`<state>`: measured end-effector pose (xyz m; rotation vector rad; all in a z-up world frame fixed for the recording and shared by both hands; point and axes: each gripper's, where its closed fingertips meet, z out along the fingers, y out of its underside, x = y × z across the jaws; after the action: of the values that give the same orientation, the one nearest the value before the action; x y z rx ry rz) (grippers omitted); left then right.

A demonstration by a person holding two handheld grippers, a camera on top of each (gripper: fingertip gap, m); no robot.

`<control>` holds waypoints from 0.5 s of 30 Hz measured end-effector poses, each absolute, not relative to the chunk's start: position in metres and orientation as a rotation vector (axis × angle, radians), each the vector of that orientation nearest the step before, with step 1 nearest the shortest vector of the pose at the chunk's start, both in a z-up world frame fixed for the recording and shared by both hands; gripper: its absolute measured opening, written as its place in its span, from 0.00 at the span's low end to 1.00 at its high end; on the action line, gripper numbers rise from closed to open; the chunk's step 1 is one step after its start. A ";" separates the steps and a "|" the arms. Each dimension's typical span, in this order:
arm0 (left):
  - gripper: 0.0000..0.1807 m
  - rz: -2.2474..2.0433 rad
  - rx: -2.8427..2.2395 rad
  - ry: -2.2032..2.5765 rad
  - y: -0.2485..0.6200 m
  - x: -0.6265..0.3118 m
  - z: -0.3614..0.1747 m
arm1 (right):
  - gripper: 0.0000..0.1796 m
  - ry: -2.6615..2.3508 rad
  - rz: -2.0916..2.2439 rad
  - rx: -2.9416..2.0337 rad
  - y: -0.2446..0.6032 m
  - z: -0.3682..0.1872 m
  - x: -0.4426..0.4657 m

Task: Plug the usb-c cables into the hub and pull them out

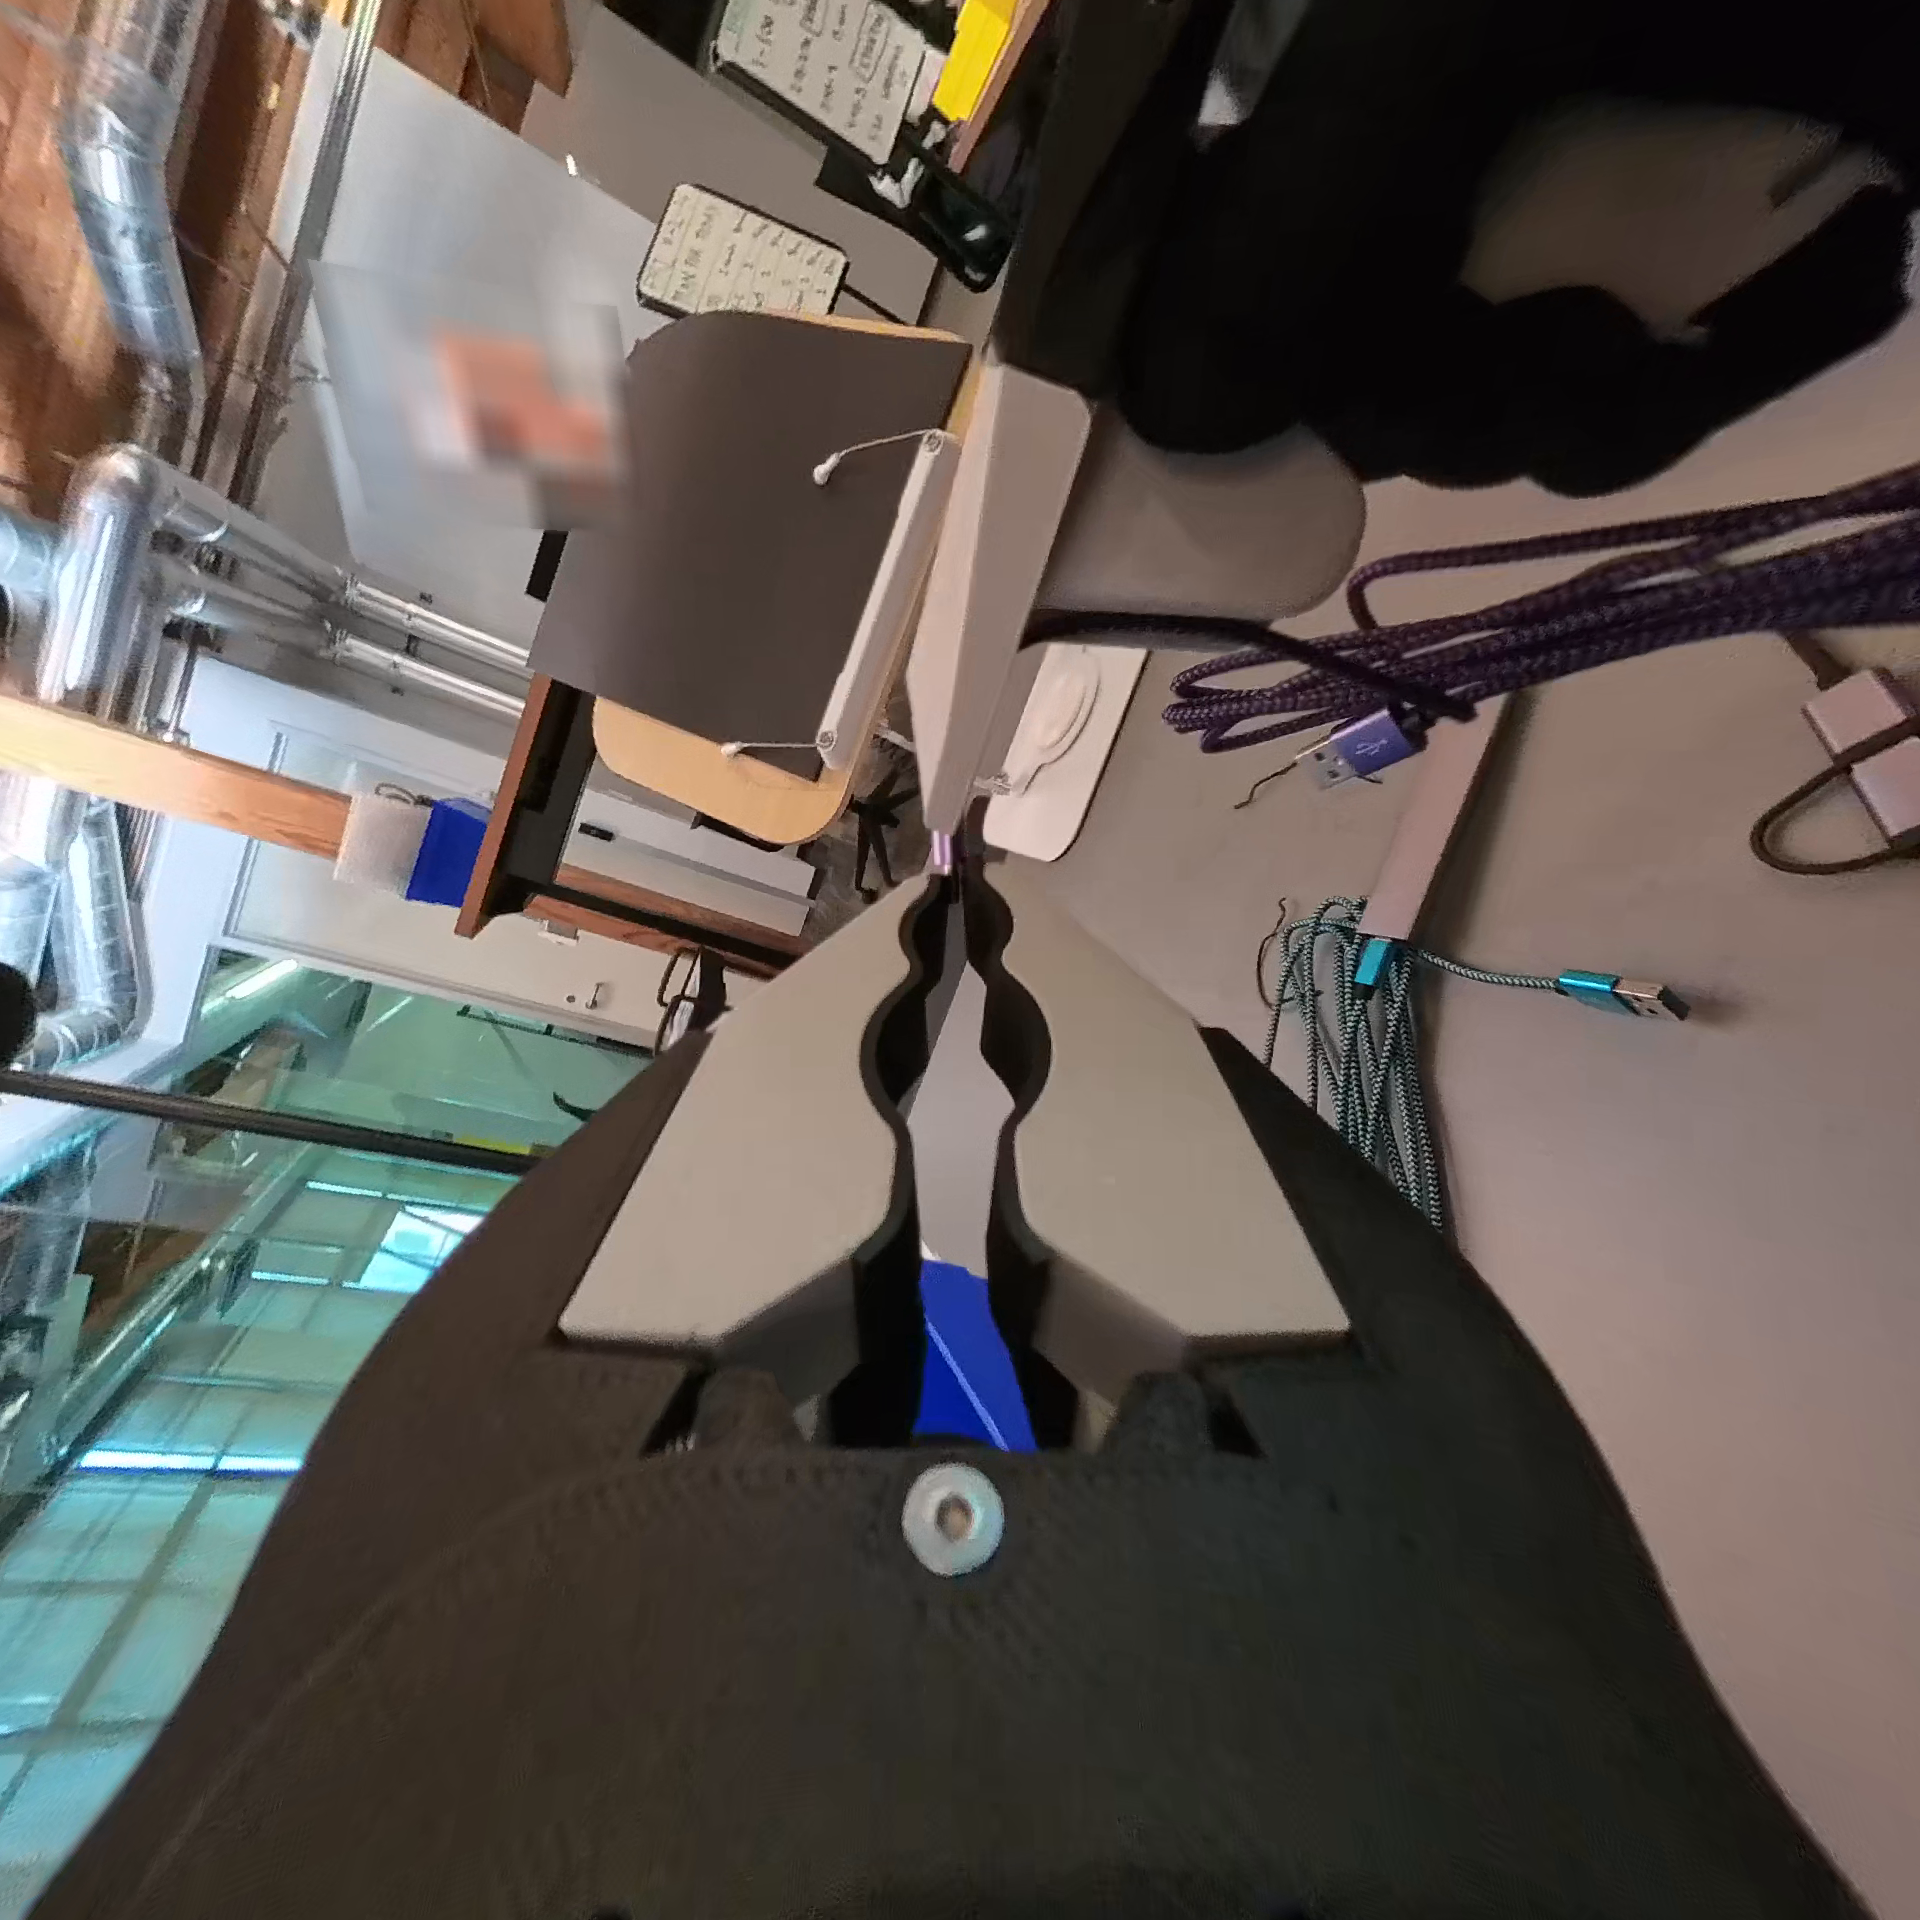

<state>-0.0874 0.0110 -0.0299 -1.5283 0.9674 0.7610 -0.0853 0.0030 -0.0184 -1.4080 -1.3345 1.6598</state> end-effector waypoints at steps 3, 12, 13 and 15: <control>0.00 0.765 -1.536 0.937 0.012 -0.090 -0.029 | 0.05 -1.304 1.691 -1.442 0.003 -0.018 -0.088; 0.00 0.797 -1.505 0.927 0.011 -0.091 -0.021 | 0.07 -1.281 1.723 -1.407 0.000 -0.010 -0.088; 0.00 0.798 -1.509 0.927 0.011 -0.090 -0.021 | 0.08 -1.275 1.736 -1.406 -0.001 -0.010 -0.088; 0.00 0.794 -1.503 0.931 0.010 -0.088 -0.021 | 0.05 -1.285 1.726 -1.405 -0.001 -0.012 -0.089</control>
<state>-0.0881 0.0103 -0.0210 -1.5029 0.9310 0.7936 -0.0890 -0.0011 -0.0116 -1.4050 -1.2850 1.7260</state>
